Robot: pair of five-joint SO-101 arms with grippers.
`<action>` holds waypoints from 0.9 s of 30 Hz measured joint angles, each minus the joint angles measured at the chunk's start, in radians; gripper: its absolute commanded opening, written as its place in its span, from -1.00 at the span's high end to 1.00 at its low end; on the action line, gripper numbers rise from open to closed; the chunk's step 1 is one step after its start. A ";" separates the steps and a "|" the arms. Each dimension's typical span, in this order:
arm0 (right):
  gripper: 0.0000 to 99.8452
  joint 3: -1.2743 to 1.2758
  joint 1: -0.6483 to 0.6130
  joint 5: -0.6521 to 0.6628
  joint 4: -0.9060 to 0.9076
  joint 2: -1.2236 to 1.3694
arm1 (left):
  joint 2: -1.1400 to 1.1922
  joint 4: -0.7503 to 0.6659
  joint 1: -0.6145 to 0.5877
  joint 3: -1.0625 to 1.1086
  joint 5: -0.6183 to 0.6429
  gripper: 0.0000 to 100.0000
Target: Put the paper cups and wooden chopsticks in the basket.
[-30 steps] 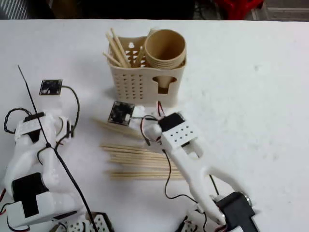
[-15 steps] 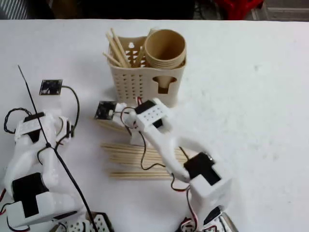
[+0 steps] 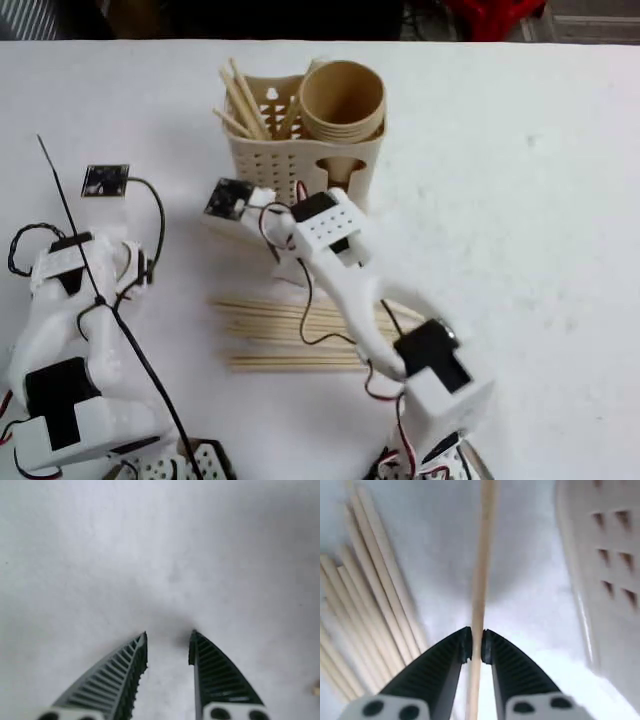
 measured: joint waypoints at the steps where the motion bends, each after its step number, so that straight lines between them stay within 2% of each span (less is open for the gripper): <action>1: 0.97 0.000 0.000 0.000 0.012 -0.029 | 0.000 0.000 0.000 0.000 0.000 0.70; 6: 0.97 0.000 -0.002 -0.002 0.069 -0.183 | 0.000 0.000 0.000 0.000 0.000 0.70; 14: 0.97 0.000 -0.003 -0.163 0.075 -0.471 | 0.000 0.000 0.000 0.000 0.000 0.70; 21: 0.97 -0.121 -0.003 -0.394 -0.037 -0.588 | 0.000 0.000 0.000 0.000 0.000 0.70; 27: 0.97 -0.207 0.000 -0.514 -0.264 -0.586 | 0.000 0.000 0.000 0.000 0.000 0.70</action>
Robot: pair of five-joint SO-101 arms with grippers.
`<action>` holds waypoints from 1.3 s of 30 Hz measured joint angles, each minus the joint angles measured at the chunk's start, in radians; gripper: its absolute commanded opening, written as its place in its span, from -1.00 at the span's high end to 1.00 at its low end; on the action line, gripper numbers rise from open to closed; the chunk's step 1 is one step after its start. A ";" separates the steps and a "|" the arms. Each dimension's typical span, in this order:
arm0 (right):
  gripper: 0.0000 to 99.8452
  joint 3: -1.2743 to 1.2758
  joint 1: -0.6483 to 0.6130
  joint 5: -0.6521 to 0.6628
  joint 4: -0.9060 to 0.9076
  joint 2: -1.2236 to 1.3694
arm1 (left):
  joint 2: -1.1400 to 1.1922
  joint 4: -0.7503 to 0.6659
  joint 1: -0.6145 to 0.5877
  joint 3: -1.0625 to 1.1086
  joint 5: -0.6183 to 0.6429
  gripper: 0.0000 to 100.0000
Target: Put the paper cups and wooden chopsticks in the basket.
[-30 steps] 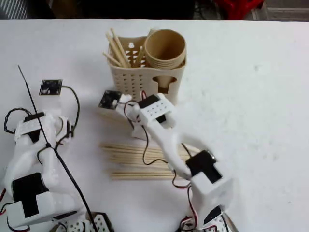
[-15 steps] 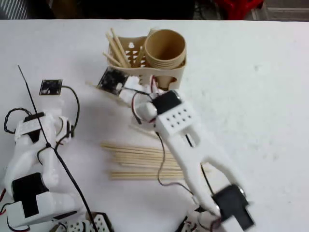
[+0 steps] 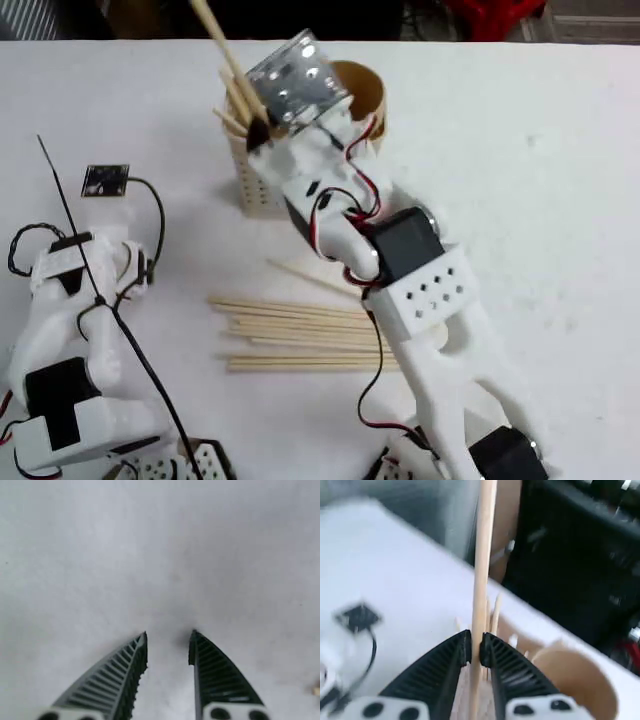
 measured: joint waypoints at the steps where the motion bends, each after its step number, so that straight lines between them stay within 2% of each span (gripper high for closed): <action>1: 0.97 -0.005 0.002 -0.011 -0.046 0.000 | 0.000 0.000 0.000 0.000 0.000 0.70; 10: 0.96 -0.009 0.002 -0.020 -0.439 0.081 | 0.000 0.000 0.000 0.000 0.000 0.70; 15: 0.96 -0.009 0.003 -0.020 -0.562 0.209 | 0.000 0.000 0.000 0.000 0.000 0.70; 29: 0.95 -0.009 0.002 -0.020 -0.588 0.285 | 0.000 0.000 0.000 0.000 0.000 0.70; 35: 0.68 -0.009 0.002 -0.020 -0.588 0.285 | 0.000 0.000 0.000 0.000 0.000 0.70; 39: 0.70 -0.009 0.002 -0.020 -0.588 0.285 | 0.000 0.000 0.000 0.000 0.000 0.70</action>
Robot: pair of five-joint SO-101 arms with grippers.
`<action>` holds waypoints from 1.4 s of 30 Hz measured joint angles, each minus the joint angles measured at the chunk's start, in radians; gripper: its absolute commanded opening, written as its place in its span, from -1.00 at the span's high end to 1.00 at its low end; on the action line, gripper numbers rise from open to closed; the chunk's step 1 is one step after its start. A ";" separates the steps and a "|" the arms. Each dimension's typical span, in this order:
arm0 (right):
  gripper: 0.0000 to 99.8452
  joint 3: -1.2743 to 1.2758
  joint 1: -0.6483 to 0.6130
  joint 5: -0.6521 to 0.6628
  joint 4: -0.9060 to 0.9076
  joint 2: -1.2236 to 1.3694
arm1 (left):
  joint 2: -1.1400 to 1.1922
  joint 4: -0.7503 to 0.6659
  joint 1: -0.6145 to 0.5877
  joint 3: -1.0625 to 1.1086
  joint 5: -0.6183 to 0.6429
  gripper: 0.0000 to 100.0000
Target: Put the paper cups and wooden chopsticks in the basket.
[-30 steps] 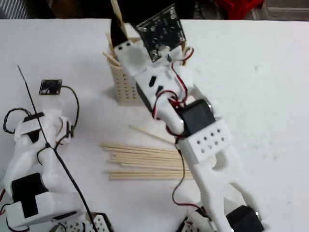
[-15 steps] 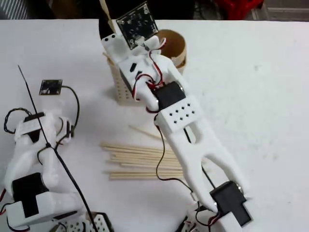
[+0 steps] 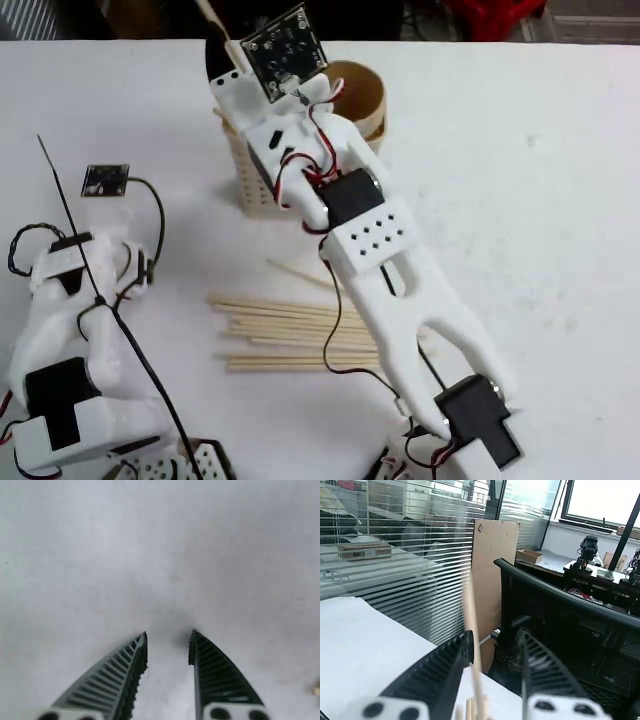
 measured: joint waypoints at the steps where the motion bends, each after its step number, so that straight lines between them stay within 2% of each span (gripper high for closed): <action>1: 0.72 0.000 0.000 0.000 0.000 0.000 | 0.000 0.000 0.000 0.000 0.000 0.70; 5: 0.76 -0.002 -0.002 0.000 0.064 0.000 | 0.000 0.000 0.000 0.000 0.000 0.70; 9: 0.81 -0.002 -0.003 0.000 0.215 -0.037 | 0.000 0.000 0.000 0.000 0.000 0.70; 16: 0.75 -0.002 -0.005 0.006 0.744 -0.261 | 0.000 0.000 0.000 0.000 0.000 0.70; 20: 0.69 -0.002 -0.040 0.161 1.046 -0.299 | 0.000 0.000 0.000 0.000 0.000 0.70; 23: 0.64 0.064 -0.089 0.327 1.162 -0.299 | 0.000 0.000 0.000 0.000 0.000 0.70; 28: 0.62 0.288 -0.097 0.569 1.152 -0.276 | 0.000 0.000 0.000 0.000 0.000 0.70; 34: 0.62 0.557 -0.103 0.807 0.953 -0.224 | 0.000 0.000 0.000 0.000 0.000 0.70; 42: 0.62 0.661 -0.074 0.848 0.687 -0.025 | 0.000 0.000 0.000 0.000 0.000 0.70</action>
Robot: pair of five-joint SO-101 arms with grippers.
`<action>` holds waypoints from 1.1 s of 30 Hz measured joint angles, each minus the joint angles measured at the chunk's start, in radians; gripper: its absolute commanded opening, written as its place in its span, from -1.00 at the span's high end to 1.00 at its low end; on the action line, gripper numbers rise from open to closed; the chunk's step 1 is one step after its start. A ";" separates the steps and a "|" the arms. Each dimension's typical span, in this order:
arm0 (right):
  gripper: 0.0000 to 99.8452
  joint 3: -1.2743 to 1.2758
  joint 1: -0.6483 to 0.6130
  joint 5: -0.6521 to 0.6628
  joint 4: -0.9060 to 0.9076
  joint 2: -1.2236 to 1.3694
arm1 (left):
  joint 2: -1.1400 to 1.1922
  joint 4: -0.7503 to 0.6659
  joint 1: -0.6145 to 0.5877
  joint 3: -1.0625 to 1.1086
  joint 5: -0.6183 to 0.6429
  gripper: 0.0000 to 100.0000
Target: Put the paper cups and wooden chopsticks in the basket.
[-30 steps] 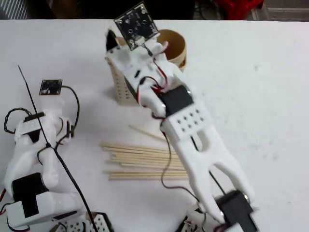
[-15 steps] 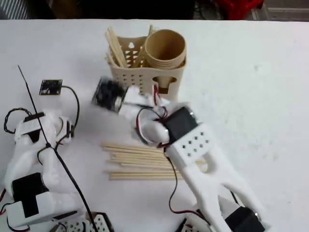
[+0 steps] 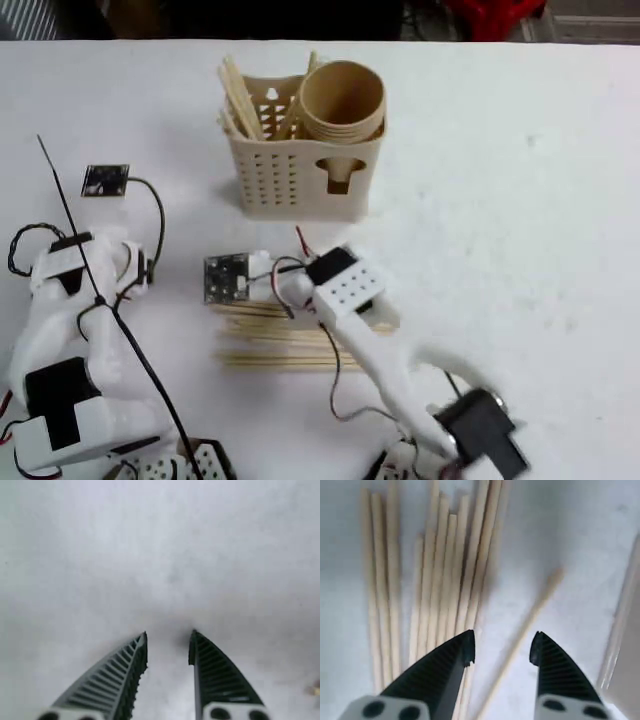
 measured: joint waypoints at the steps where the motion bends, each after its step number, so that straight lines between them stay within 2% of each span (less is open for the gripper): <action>1: 0.62 0.000 0.015 0.000 -0.026 0.037 | 0.000 0.000 0.000 0.000 0.000 0.70; 8: 0.66 -0.094 0.078 -0.025 -0.068 0.249 | 0.000 0.000 0.000 0.000 0.000 0.70; 12: 0.97 -0.141 0.081 -0.071 -0.064 0.301 | 0.000 0.000 0.000 0.000 0.000 0.70; 19: 0.97 -0.172 0.091 -0.167 -0.077 0.296 | 0.000 0.000 0.000 0.000 0.000 0.70; 24: 0.97 -0.169 0.086 -0.252 -0.026 0.132 | 0.000 0.000 0.000 0.000 0.000 0.70; 33: 0.97 -0.265 0.089 -0.437 0.038 -0.387 | 0.000 0.000 0.000 0.000 0.000 0.70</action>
